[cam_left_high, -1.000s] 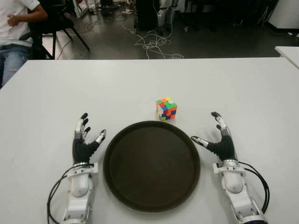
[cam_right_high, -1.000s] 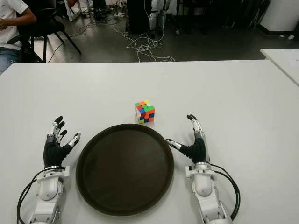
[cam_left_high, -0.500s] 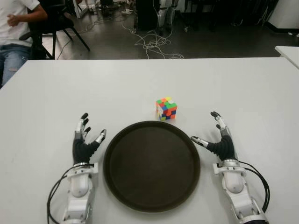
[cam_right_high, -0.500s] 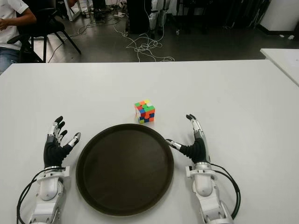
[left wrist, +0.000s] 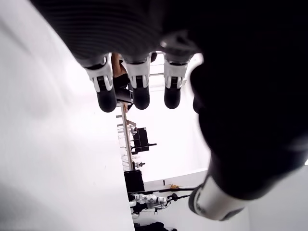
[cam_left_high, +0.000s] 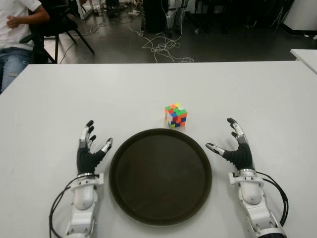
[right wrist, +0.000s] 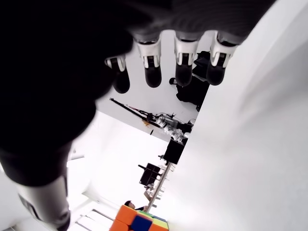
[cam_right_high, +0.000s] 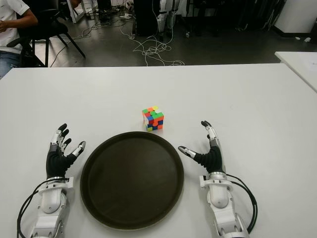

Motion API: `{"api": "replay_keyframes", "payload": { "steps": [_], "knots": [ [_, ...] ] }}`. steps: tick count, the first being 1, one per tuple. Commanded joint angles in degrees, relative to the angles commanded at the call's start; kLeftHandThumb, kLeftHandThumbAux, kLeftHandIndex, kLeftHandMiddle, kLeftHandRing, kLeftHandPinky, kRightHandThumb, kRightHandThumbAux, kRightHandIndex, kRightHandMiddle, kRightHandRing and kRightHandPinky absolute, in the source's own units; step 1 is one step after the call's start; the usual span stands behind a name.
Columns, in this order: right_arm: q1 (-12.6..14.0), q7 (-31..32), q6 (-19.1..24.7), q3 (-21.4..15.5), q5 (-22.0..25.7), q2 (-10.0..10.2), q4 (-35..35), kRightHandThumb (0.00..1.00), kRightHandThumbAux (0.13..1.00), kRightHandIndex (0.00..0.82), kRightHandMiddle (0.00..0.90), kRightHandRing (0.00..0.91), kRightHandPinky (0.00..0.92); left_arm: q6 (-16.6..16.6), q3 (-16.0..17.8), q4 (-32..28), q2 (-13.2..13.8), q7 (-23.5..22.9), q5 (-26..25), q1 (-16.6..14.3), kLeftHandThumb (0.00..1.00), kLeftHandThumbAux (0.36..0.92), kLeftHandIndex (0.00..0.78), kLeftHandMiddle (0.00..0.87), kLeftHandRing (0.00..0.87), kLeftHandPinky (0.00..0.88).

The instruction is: Pick up the Rubik's Cube and put it in the plate

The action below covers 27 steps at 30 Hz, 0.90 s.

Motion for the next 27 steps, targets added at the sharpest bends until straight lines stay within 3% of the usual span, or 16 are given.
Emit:
{"api": "replay_keyframes", "payload": {
  "steps": [5,14,24,27],
  "knots": [
    [0.0,-0.9,0.7,0.3,-1.2,0.0,-0.5,0.000,0.759,0.000,0.000,0.000,0.000,-0.7,0.2,0.7,0.0,0.2,-0.3,-0.2,0.000,0.863,0.000,0.000,0.000,0.000],
    [0.1,-2.4,0.0,0.4,-1.6,0.5,-1.1,0.000,0.830,0.000,0.000,0.000,0.000,-2.4,1.5,1.3,-1.4,1.7,-1.6,-0.5,0.000,0.901,0.000,0.005,0.000,0.001],
    [-0.6,-2.1,-3.7,-0.5,1.0,1.1,0.9,0.000,0.897,0.013,0.016,0.000,0.000,-5.9,2.0,4.3,-1.1,4.1,-0.1,-1.7,0.039,0.920,0.021,0.035,0.018,0.029],
    [-0.4,0.8,-2.4,-1.1,4.5,1.7,0.2,0.050,0.926,0.091,0.105,0.084,0.101,-5.4,2.1,4.6,-1.2,3.4,-1.3,-1.8,0.089,0.906,0.049,0.080,0.063,0.066]
  ]
}}
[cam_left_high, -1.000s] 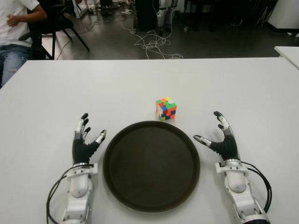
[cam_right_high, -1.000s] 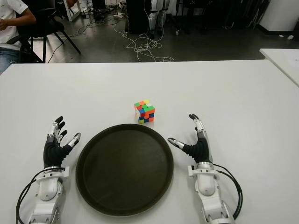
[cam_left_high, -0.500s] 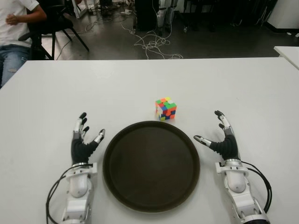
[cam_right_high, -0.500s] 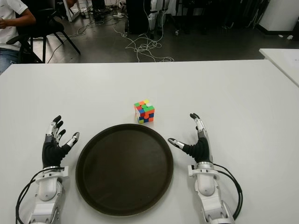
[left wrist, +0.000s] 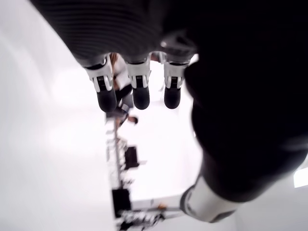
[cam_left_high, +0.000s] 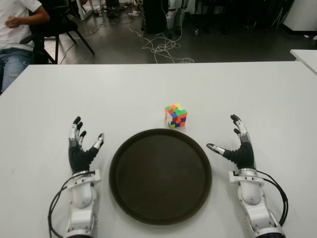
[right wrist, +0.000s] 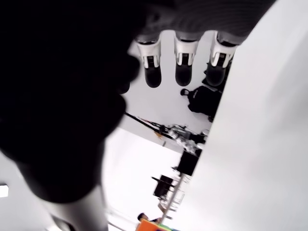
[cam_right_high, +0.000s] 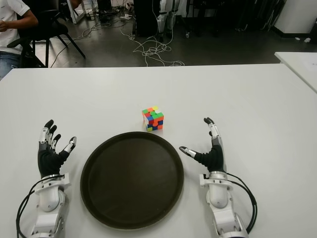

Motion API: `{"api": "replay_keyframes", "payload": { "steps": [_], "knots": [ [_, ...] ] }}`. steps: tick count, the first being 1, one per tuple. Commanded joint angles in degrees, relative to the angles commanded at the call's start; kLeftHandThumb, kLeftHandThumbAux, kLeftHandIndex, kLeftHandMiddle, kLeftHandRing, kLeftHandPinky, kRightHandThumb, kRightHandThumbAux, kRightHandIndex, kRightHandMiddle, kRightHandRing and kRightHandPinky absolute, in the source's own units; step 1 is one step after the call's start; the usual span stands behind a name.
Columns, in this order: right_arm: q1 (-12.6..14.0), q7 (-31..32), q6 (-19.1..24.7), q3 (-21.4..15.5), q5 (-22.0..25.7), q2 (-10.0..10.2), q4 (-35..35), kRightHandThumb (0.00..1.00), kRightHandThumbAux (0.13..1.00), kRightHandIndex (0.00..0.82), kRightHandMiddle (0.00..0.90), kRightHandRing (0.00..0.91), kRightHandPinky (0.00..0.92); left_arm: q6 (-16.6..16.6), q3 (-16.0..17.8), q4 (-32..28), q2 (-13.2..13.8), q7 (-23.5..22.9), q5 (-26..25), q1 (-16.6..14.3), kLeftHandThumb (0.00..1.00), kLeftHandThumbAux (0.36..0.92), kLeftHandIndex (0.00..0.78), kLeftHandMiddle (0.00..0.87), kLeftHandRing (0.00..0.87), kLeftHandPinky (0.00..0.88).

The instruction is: Pick up the Rubik's Cube and put it in the plate

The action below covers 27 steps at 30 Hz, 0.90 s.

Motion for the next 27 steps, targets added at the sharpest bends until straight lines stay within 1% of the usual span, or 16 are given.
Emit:
{"api": "replay_keyframes", "payload": {
  "steps": [1,3,4,5,7,8,9,10,11,13,16,18,21,27],
  "knots": [
    [0.0,0.5,0.2,-0.1,0.6,0.2,-0.1,0.108,0.932,0.138,0.151,0.131,0.166,0.1,0.0,0.0,0.0,-0.1,-0.2,0.0,0.109,0.899,0.063,0.101,0.084,0.078],
    [0.3,0.7,0.7,-0.6,1.8,1.0,-0.7,0.171,0.940,0.192,0.204,0.186,0.236,0.6,0.4,0.2,-0.4,0.1,-0.9,-0.2,0.136,0.890,0.084,0.129,0.111,0.097],
    [0.4,0.7,1.0,-0.7,2.1,1.3,-0.9,0.359,0.868,0.271,0.265,0.252,0.298,0.9,0.5,0.3,-0.7,0.2,-1.2,-0.3,0.181,0.878,0.121,0.169,0.155,0.154],
    [0.4,0.5,1.5,-0.9,2.4,1.6,-1.2,0.480,0.821,0.322,0.305,0.294,0.338,1.2,0.7,0.3,-1.0,0.4,-1.7,-0.3,0.214,0.870,0.145,0.195,0.183,0.191],
    [0.5,0.3,2.7,-1.0,2.4,2.1,-1.7,0.586,0.780,0.368,0.368,0.365,0.401,1.7,1.2,0.1,-1.7,0.6,-2.7,-0.4,0.269,0.855,0.196,0.242,0.234,0.251],
    [0.5,0.2,3.4,-1.0,2.4,2.2,-2.0,0.609,0.771,0.379,0.395,0.395,0.432,1.9,1.5,-0.1,-2.0,0.8,-3.2,-0.5,0.353,0.829,0.239,0.266,0.259,0.273],
    [0.5,0.0,4.2,-1.0,2.0,2.3,-2.3,0.642,0.758,0.394,0.435,0.440,0.476,2.1,1.7,-0.1,-2.3,0.9,-3.6,-0.5,0.474,0.790,0.302,0.300,0.293,0.305],
    [0.5,-0.2,4.7,-1.0,1.8,2.3,-2.5,0.663,0.750,0.405,0.465,0.475,0.512,2.3,1.8,-0.1,-2.5,1.0,-3.8,-0.6,0.552,0.765,0.343,0.330,0.324,0.330],
    [0.6,-0.2,5.1,-1.0,1.7,2.3,-2.7,0.677,0.744,0.412,0.485,0.498,0.535,2.4,1.9,-0.1,-2.5,1.0,-3.9,-0.6,0.602,0.748,0.369,0.350,0.343,0.345],
    [0.6,-0.6,6.2,-0.8,0.6,2.2,-3.2,0.689,0.739,0.418,0.505,0.523,0.561,2.7,2.1,0.0,-2.7,1.3,-4.0,-0.7,0.646,0.734,0.393,0.371,0.364,0.362],
    [0.8,-1.1,8.5,-0.4,-1.3,1.8,-4.2,0.697,0.736,0.422,0.523,0.545,0.585,3.0,2.4,0.2,-2.8,1.5,-4.0,-1.0,0.677,0.723,0.411,0.394,0.387,0.385],
    [0.9,-1.2,9.3,-0.4,-1.9,1.8,-4.6,0.699,0.735,0.423,0.528,0.552,0.593,3.1,2.5,0.3,-2.9,1.5,-3.9,-1.0,0.685,0.721,0.416,0.401,0.394,0.393],
    [1.0,-1.7,11.7,-0.1,-3.4,1.8,-5.6,0.700,0.734,0.425,0.534,0.560,0.605,3.3,2.7,0.5,-2.9,1.4,-4.0,-1.2,0.691,0.718,0.419,0.412,0.408,0.408],
    [1.2,-2.1,13.7,0.1,-4.7,1.9,-6.6,0.701,0.733,0.426,0.542,0.570,0.614,3.4,2.8,0.7,-2.8,1.4,-3.8,-1.2,0.695,0.716,0.422,0.428,0.427,0.423]
  ]
}}
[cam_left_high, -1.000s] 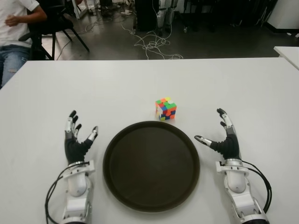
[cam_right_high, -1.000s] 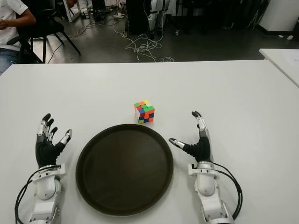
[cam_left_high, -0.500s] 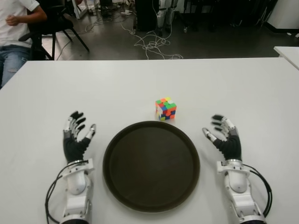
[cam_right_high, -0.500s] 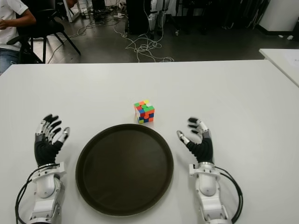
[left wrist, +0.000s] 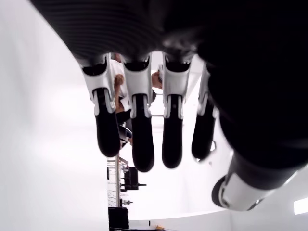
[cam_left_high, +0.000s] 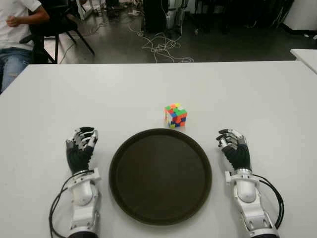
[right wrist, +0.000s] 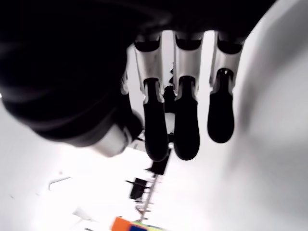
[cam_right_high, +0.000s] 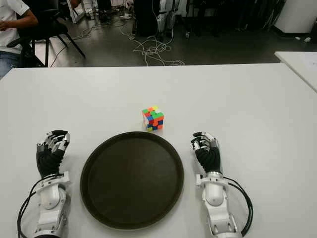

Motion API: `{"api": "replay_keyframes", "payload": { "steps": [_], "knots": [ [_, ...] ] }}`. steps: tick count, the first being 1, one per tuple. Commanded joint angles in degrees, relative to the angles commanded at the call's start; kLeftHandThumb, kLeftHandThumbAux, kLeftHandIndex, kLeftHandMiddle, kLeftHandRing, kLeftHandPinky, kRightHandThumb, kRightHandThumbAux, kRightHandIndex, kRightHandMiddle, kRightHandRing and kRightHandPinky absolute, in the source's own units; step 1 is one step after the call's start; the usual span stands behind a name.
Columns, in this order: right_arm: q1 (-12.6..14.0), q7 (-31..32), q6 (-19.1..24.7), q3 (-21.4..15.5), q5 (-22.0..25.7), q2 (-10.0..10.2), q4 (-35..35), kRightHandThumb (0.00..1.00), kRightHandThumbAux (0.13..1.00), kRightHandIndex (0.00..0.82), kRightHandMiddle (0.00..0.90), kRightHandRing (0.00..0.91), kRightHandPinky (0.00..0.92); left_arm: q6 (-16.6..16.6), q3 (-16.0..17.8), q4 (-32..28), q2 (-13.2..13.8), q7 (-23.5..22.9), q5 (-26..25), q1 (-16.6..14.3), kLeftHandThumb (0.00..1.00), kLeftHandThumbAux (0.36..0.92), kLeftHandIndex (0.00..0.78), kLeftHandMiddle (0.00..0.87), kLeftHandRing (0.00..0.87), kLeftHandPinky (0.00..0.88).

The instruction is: Pick up the Rubik's Cube and put it in the plate

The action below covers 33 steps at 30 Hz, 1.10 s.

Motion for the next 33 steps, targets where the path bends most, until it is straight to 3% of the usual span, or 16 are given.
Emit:
{"api": "replay_keyframes", "payload": {
  "steps": [9,33],
  "knots": [
    [0.1,-0.9,1.6,0.4,-1.9,-0.1,-0.8,0.699,0.731,0.426,0.571,0.600,0.648,0.0,0.1,0.6,0.2,-0.2,0.0,-0.2,0.695,0.716,0.423,0.447,0.441,0.438],
    [-0.5,-1.7,0.2,1.0,-4.1,-1.1,0.8,0.697,0.734,0.425,0.604,0.629,0.674,-0.5,0.4,1.0,-0.1,0.0,0.0,-0.5,0.695,0.715,0.424,0.454,0.447,0.438]
  ]
}}
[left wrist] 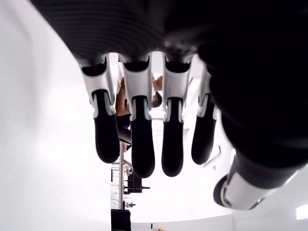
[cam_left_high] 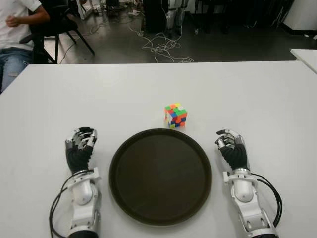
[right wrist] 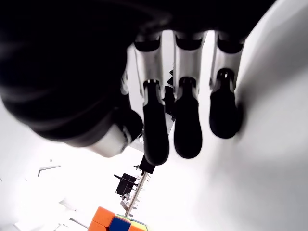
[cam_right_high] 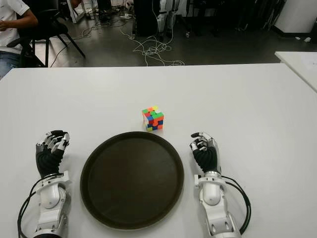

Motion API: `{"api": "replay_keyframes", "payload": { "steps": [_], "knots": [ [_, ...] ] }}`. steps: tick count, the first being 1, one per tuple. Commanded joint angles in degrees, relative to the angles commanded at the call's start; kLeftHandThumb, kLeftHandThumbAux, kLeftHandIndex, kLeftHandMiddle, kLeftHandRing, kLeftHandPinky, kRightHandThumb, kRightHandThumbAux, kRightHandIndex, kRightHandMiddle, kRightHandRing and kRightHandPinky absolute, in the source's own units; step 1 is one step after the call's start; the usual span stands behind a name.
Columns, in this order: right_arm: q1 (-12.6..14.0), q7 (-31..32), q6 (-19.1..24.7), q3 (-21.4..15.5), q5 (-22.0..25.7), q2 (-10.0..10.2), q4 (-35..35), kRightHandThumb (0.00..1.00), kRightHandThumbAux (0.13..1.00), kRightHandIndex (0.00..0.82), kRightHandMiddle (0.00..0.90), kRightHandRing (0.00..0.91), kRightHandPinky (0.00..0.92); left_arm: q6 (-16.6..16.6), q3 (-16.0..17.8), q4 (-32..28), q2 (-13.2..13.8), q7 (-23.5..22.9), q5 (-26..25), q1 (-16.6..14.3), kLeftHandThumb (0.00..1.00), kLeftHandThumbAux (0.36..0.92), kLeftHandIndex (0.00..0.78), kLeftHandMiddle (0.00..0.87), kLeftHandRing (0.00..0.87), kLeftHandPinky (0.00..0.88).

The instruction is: Pick up the Rubik's Cube and put it in the plate

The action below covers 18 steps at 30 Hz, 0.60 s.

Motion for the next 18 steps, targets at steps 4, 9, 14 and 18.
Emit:
{"api": "replay_keyframes", "payload": {
  "steps": [4,9,14,18],
  "knots": [
    [0.0,0.0,-0.3,-0.1,0.2,0.0,0.1,0.697,0.735,0.424,0.599,0.623,0.663,-0.1,-0.1,0.0,0.0,-0.2,0.0,0.0,0.695,0.716,0.424,0.456,0.448,0.435],
    [-0.3,-0.4,-3.0,-0.6,1.6,0.3,1.2,0.697,0.735,0.424,0.584,0.612,0.655,0.2,-0.2,-0.1,0.0,-0.5,-0.1,0.1,0.695,0.715,0.424,0.454,0.444,0.431],
    [-1.1,-0.6,-6.0,-1.5,2.9,0.5,2.4,0.697,0.733,0.424,0.585,0.620,0.664,0.9,-0.3,-0.7,0.4,-0.1,0.5,-0.1,0.693,0.716,0.424,0.440,0.427,0.398],
    [-2.3,-1.1,-6.9,-1.8,2.8,0.4,3.1,0.698,0.732,0.424,0.582,0.618,0.658,0.8,-0.2,-0.3,0.8,0.1,1.0,-0.7,0.692,0.716,0.424,0.435,0.425,0.396]
  ]
}}
